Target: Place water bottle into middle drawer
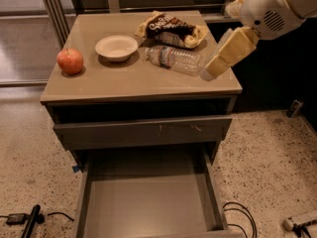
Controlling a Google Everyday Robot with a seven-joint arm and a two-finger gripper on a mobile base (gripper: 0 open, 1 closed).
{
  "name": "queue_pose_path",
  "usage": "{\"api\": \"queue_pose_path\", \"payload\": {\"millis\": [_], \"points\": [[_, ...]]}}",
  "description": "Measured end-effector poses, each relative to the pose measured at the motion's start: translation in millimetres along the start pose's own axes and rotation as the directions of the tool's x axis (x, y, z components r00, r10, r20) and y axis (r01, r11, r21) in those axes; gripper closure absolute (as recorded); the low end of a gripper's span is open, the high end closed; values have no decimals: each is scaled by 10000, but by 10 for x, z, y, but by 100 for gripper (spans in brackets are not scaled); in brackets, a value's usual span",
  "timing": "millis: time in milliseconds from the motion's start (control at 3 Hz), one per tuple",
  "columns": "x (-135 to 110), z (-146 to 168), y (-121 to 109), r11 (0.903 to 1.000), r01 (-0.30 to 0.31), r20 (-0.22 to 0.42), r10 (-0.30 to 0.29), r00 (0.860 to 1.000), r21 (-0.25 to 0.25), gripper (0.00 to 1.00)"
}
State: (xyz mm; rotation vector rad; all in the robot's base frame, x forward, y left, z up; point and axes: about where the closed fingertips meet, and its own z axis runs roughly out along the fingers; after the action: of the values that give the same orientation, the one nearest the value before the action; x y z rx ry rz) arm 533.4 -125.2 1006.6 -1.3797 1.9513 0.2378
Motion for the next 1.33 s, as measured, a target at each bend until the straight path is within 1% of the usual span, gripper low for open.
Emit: {"api": "queue_pose_path", "payload": {"millis": [333, 667, 1000, 1333], "points": [[12, 240, -254, 9975, 501, -642, -468, 9968, 507, 0], [61, 511, -524, 9925, 775, -994, -681, 9927, 942, 0], [179, 1090, -943, 9950, 565, -1103, -471, 9928, 828, 0], [154, 1136, -951, 9954, 616, -1030, -538, 9932, 740, 0]]}}
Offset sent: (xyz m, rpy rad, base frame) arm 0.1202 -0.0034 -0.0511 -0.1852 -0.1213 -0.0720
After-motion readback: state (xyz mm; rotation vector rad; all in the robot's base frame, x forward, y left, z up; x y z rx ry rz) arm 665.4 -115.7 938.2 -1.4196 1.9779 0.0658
